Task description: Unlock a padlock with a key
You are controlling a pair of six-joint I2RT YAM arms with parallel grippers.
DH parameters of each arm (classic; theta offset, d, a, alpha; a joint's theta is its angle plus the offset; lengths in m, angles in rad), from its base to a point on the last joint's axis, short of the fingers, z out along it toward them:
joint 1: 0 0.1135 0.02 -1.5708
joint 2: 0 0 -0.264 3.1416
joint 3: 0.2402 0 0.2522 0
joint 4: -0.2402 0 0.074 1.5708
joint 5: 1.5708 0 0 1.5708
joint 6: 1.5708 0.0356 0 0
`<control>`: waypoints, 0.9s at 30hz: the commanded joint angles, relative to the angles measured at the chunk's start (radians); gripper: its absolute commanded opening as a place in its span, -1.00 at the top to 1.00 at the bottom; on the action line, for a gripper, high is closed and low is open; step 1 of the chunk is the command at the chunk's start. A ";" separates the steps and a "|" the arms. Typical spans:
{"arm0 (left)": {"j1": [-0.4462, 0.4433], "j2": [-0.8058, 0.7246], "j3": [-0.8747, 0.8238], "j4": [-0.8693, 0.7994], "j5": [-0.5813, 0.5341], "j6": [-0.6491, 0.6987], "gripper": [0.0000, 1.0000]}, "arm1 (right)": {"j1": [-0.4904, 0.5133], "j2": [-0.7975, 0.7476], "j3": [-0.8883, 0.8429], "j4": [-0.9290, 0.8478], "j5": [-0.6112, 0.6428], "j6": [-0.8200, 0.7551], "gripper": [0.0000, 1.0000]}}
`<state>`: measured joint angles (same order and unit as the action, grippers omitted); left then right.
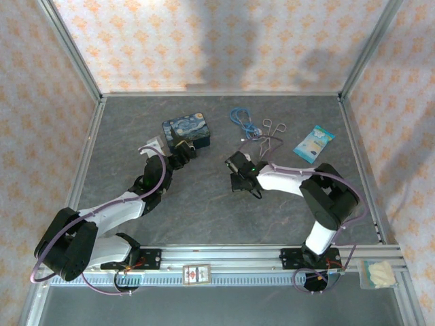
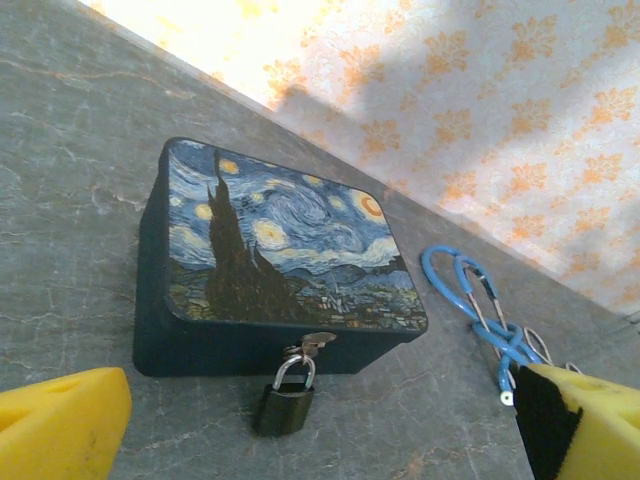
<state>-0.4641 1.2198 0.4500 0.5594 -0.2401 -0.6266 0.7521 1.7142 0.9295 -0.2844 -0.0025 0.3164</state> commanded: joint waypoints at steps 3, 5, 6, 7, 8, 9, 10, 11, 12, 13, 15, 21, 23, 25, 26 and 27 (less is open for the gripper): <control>0.007 -0.036 -0.011 0.044 -0.006 0.011 -0.98 | -0.003 -0.028 -0.069 0.057 -0.062 -0.040 1.00; 0.007 -0.051 -0.015 0.042 0.016 -0.013 -0.98 | -0.019 -0.066 -0.086 0.086 -0.082 -0.067 1.00; 0.007 -0.060 -0.019 0.044 0.030 -0.032 -0.98 | -0.028 -0.085 -0.095 0.099 -0.088 -0.076 1.00; 0.007 -0.068 -0.028 0.057 0.059 -0.053 -0.97 | -0.040 -0.112 -0.106 0.117 -0.100 -0.085 1.00; 0.007 -0.076 -0.037 0.072 0.093 -0.075 -0.95 | -0.053 -0.139 -0.119 0.136 -0.122 -0.094 1.00; 0.006 -0.080 -0.044 0.081 0.121 -0.103 -0.93 | -0.064 -0.162 -0.129 0.154 -0.141 -0.102 1.00; 0.005 -0.080 -0.054 0.105 0.156 -0.140 -0.90 | -0.077 -0.192 -0.141 0.178 -0.169 -0.111 1.00; 0.004 -0.079 -0.065 0.137 0.201 -0.170 -0.88 | -0.088 -0.220 -0.153 0.202 -0.203 -0.118 1.00; 0.000 -0.075 -0.071 0.158 0.235 -0.197 -0.86 | -0.098 -0.243 -0.159 0.223 -0.238 -0.126 1.00; -0.007 -0.069 -0.075 0.178 0.258 -0.229 -0.83 | -0.108 -0.270 -0.164 0.246 -0.279 -0.132 1.00; -0.025 -0.052 -0.078 0.224 0.305 -0.265 -0.80 | -0.125 -0.309 -0.169 0.285 -0.340 -0.133 1.00; -0.078 0.007 -0.024 0.297 0.402 -0.225 -0.77 | -0.204 -0.325 -0.136 0.367 -0.667 -0.091 1.00; -0.078 0.008 -0.025 0.349 0.425 -0.212 -0.77 | -0.225 -0.314 -0.117 0.386 -0.777 -0.072 1.00; -0.079 -0.001 -0.020 0.372 0.440 -0.197 -0.78 | -0.236 -0.309 -0.097 0.389 -0.837 -0.063 1.00; -0.077 -0.007 -0.013 0.369 0.443 -0.193 -0.78 | -0.240 -0.307 -0.088 0.387 -0.849 -0.063 1.00; -0.078 -0.011 -0.004 0.355 0.441 -0.193 -0.78 | -0.241 -0.307 -0.082 0.386 -0.854 -0.065 1.00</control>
<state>-0.5381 1.2274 0.3996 0.8406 0.1543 -0.8391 0.5163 1.3991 0.8032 0.0544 -0.7120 0.2356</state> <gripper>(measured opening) 0.891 0.046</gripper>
